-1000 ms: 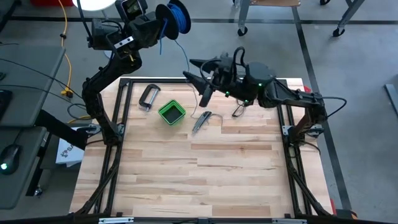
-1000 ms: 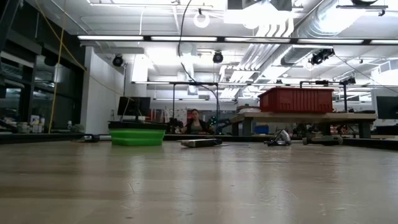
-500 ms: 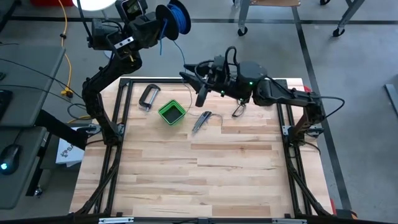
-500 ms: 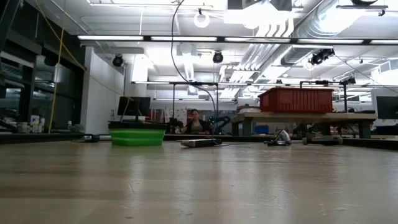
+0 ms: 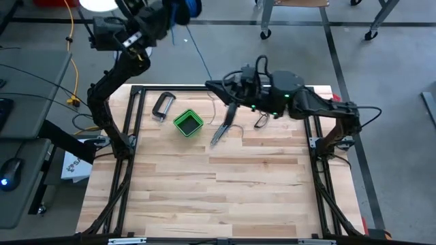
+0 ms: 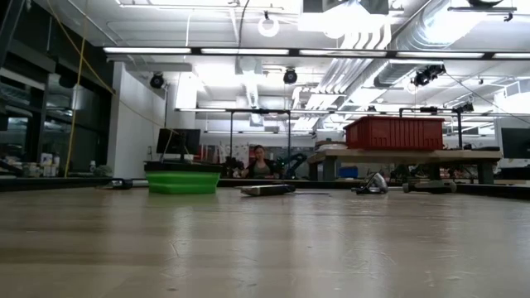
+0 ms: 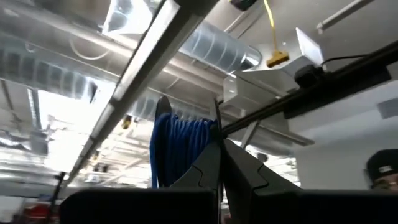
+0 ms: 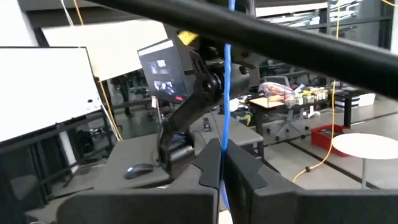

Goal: Coil cords
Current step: Coil the blue wire onto the spool

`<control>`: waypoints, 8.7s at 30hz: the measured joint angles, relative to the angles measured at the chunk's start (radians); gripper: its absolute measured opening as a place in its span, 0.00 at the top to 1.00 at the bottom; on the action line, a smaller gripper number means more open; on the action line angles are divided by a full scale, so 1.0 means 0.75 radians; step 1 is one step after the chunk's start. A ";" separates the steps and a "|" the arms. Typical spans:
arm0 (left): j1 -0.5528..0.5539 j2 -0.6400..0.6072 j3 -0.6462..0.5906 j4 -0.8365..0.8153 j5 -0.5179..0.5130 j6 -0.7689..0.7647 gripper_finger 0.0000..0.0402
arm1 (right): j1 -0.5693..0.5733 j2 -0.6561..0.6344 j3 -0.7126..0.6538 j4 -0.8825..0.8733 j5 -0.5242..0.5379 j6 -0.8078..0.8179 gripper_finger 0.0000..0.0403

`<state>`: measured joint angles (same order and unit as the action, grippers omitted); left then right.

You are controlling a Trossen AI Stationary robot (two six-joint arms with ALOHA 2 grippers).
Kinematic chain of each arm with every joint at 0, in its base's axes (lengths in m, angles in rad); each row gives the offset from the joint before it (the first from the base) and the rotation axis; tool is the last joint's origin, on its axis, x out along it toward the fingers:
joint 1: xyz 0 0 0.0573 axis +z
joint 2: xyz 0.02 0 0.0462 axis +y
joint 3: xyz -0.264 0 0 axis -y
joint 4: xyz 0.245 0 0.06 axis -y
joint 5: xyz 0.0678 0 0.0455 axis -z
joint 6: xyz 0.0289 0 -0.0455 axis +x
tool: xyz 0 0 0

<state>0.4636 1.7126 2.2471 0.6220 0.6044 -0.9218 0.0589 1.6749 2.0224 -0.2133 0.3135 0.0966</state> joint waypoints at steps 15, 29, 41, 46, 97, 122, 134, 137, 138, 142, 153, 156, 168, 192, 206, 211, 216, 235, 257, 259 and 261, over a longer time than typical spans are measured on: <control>0.162 -0.094 0.001 -0.988 0.180 0.062 1.00 | 0.132 -0.236 0.000 -0.218 0.078 -0.095 1.00; 0.148 -0.166 0.001 -1.605 0.169 0.302 1.00 | 0.159 -0.329 -0.001 -0.237 0.115 -0.163 1.00; 0.075 -0.153 0.000 -1.635 0.001 0.383 1.00 | 0.157 -0.322 -0.002 -0.233 0.077 -0.149 1.00; 0.076 -0.122 0.000 -1.328 -0.006 0.253 1.00 | 0.149 -0.279 0.000 -0.215 0.011 -0.126 1.00; 0.036 -0.091 -0.010 -1.833 0.753 0.144 1.00 | 0.115 -0.331 -0.001 -0.268 -0.111 -0.104 1.00; -0.327 0.196 -0.011 -0.336 0.728 -0.714 1.00 | -0.044 -0.195 0.000 -0.074 -0.566 0.010 1.00; -0.308 0.197 0.074 -0.265 0.544 -0.455 1.00 | -0.044 -0.127 0.000 -0.070 -0.619 0.085 1.00; -0.303 0.197 0.115 -0.253 0.475 -0.315 1.00 | -0.044 -0.100 0.000 -0.066 -0.645 0.096 1.00; -0.298 0.197 0.129 -0.250 0.465 -0.278 1.00 | -0.044 -0.091 0.000 -0.057 -0.647 0.115 1.00; -0.278 0.191 0.139 -0.231 0.414 -0.176 1.00 | -0.044 -0.070 0.005 -0.038 -0.664 0.150 1.00; -0.186 0.154 0.139 -0.224 0.372 -0.054 1.00 | -0.036 -0.068 0.006 -0.029 -0.699 0.193 1.00; -0.152 0.141 0.139 -0.227 0.379 -0.061 1.00 | -0.037 -0.068 0.005 -0.004 -0.689 0.210 1.00; -0.108 0.126 0.148 -0.197 0.333 -0.054 1.00 | -0.034 -0.054 -0.002 -0.005 -0.542 0.166 0.63; -0.103 0.075 0.145 -0.199 0.308 0.036 1.00 | -0.047 -0.042 -0.001 -0.093 -0.217 0.035 0.58; -0.105 0.074 0.145 -0.203 0.296 0.062 1.00 | -0.040 0.104 0.000 -0.064 -0.233 0.072 0.50; -0.107 0.074 0.145 -0.203 0.295 0.081 1.00 | -0.040 0.131 0.000 -0.059 -0.240 0.032 0.50; -0.107 0.074 0.145 -0.204 0.295 0.081 1.00 | -0.039 0.136 0.000 -0.059 -0.240 0.008 0.50; -0.107 0.074 0.145 -0.204 0.305 0.081 1.00 | 0.076 0.112 0.000 -0.119 0.027 -0.454 0.50; -0.107 0.074 0.145 -0.205 0.298 0.081 1.00 | -0.021 0.118 0.000 0.009 -0.010 -0.198 0.58; -0.107 0.074 0.145 -0.206 0.296 0.081 1.00 | -0.020 0.125 0.000 0.014 -0.013 -0.184 0.60; -0.107 0.075 0.145 -0.206 0.287 0.081 1.00 | -0.019 0.139 0.000 0.027 -0.014 -0.184 0.62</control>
<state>0.3836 1.7687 2.3558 0.4678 0.8198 -0.8612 0.0446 1.7789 2.0224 -0.1934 0.3031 -0.0414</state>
